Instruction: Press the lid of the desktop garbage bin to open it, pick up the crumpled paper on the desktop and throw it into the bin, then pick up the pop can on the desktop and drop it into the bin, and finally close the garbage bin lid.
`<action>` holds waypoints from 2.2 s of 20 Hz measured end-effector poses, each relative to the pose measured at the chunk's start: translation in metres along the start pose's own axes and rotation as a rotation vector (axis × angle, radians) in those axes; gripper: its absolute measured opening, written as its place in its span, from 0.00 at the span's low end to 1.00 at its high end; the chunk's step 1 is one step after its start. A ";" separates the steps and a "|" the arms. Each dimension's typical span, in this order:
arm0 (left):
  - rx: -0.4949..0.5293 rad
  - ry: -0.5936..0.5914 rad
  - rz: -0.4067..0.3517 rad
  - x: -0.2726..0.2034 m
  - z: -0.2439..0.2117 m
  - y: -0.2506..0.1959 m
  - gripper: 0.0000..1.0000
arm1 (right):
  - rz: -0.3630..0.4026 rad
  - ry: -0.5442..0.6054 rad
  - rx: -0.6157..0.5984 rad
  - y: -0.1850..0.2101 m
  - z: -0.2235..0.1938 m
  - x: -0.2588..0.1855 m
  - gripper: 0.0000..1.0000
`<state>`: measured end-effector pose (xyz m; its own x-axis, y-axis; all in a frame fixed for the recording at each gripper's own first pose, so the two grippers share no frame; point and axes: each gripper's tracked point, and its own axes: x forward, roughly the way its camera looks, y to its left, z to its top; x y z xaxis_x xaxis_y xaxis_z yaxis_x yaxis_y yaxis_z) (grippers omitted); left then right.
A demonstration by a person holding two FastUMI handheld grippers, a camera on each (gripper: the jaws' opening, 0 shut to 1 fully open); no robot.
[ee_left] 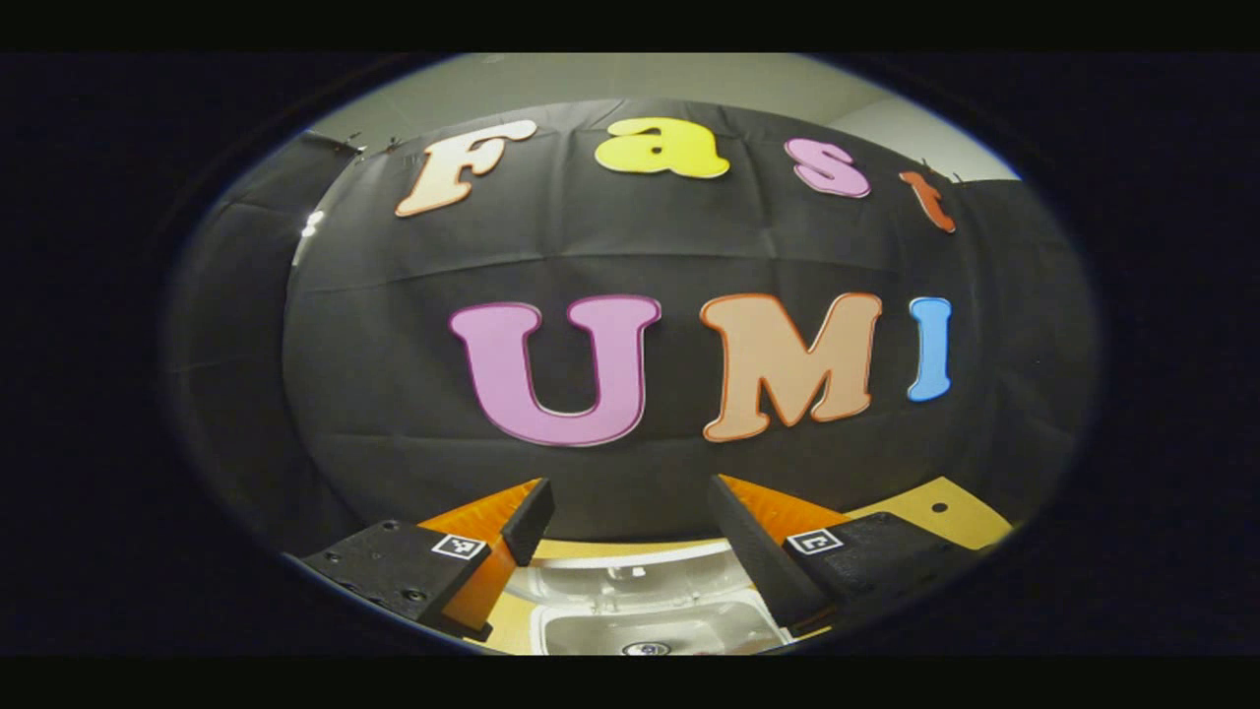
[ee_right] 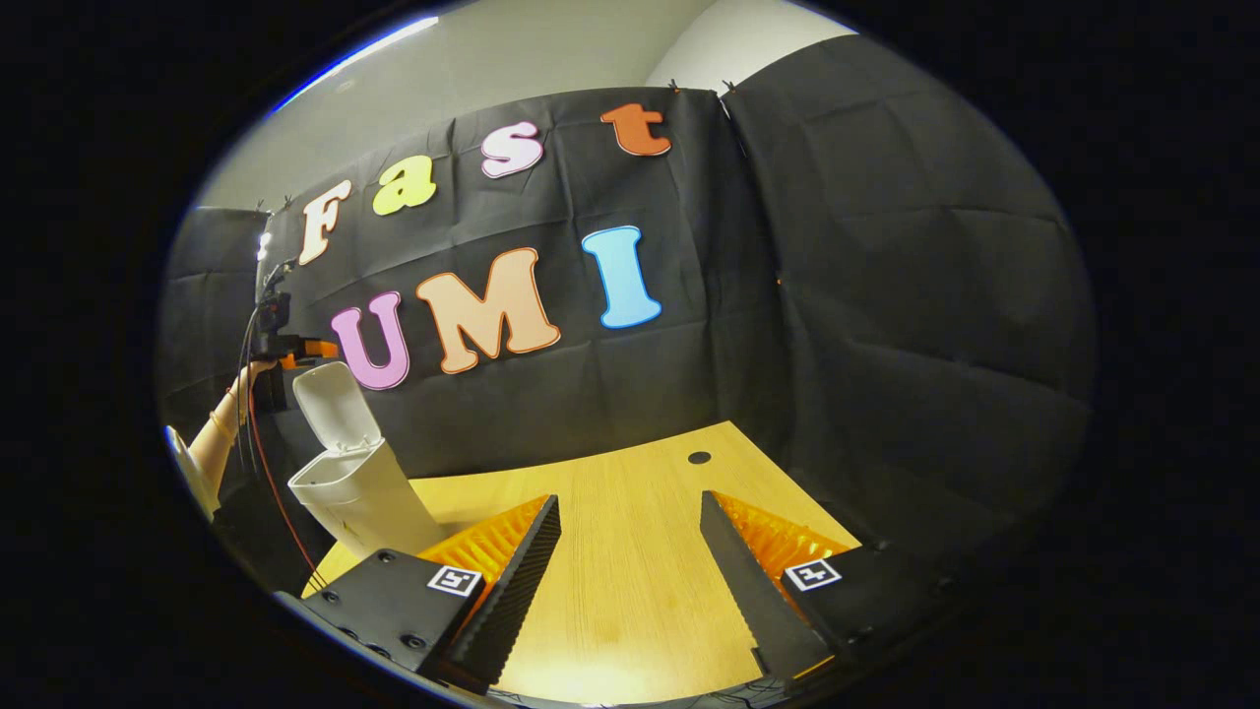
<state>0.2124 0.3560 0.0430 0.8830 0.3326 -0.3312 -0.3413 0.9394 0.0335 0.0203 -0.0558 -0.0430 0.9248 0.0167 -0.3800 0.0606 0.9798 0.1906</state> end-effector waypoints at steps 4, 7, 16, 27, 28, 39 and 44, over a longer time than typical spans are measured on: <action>-0.014 -0.049 -0.007 -0.018 -0.006 -0.002 0.89 | 0.009 0.021 0.015 0.003 -0.007 0.003 0.95; -0.020 0.001 -0.022 -0.037 -0.024 -0.007 0.94 | 0.034 0.022 0.027 0.009 -0.008 0.007 0.95; 0.007 0.249 -0.043 -0.082 -0.186 -0.028 0.96 | 0.097 0.077 -0.005 0.029 -0.017 0.018 0.95; -0.008 -0.129 0.054 -0.085 -0.180 -0.026 0.96 | 0.104 0.145 -0.026 0.031 -0.042 0.011 0.96; 0.022 -0.165 0.066 -0.083 -0.174 -0.025 0.96 | 0.099 0.154 -0.027 0.030 -0.045 0.011 0.96; -0.004 -0.061 0.107 -0.089 -0.184 -0.021 0.93 | 0.097 0.139 0.017 0.017 -0.056 0.006 0.96; -0.068 -0.222 0.141 -0.113 -0.128 -0.010 0.92 | 0.074 0.120 0.054 0.005 -0.043 -0.002 0.96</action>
<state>0.0751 0.2984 -0.0406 0.8718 0.4767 -0.1129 -0.4799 0.8773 -0.0009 0.0026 -0.0423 -0.0801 0.8763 0.1150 -0.4679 0.0175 0.9629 0.2694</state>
